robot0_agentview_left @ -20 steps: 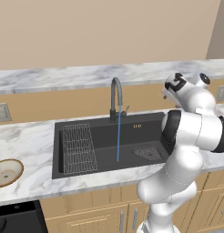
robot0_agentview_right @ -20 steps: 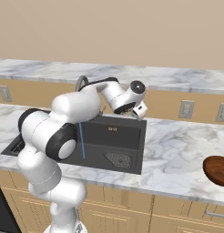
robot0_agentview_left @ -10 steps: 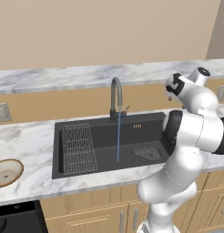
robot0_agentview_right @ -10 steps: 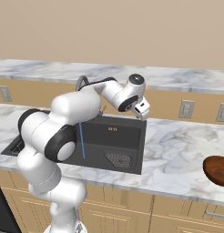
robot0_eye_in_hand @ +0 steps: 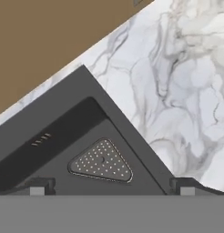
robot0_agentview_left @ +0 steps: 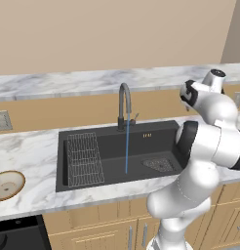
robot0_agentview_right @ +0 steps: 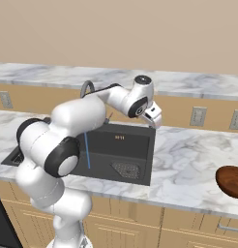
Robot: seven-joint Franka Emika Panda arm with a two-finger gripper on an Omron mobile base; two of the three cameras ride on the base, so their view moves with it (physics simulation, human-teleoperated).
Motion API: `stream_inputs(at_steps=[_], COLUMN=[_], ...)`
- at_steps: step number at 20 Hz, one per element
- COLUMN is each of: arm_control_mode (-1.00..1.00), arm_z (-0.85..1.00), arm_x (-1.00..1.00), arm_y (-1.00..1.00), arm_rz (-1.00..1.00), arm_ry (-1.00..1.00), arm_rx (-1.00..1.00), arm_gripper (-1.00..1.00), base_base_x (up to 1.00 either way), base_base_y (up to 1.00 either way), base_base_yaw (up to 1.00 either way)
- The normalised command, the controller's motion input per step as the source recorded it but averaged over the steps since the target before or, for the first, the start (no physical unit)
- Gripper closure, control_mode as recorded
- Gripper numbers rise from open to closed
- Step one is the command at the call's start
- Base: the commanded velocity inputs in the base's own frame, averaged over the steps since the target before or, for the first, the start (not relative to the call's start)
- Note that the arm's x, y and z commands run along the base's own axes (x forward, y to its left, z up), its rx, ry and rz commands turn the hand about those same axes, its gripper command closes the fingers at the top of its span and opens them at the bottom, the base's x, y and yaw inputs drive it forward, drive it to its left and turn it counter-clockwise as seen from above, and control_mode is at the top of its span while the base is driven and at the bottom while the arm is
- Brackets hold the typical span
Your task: Rinse each bowl for a few seconds and place them down in the sink or on the counter.
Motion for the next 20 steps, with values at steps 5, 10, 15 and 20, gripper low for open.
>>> stream_inputs(at_steps=[5, 10, 15, 20], arm_control_mode=[-1.0, -1.0, -1.0, -1.0], arm_z=[0.07, 0.04, 0.0, 0.03], arm_x=[-0.24, -0.13, -0.02, -0.03], arm_y=[-0.04, -0.18, -0.23, -0.27], arm_rz=[-0.03, 0.0, 0.02, 0.07], arm_ry=[0.05, -0.03, -0.02, -0.02], arm_rx=[-0.09, -0.1, -0.05, -0.05], arm_gripper=[-1.0, -1.0, -1.0, -1.0], base_base_x=[0.0, 0.0, 0.0, 0.0], base_base_y=[0.0, 0.0, 0.0, 0.0], base_base_yaw=[0.0, 0.0, 0.0, 0.0])
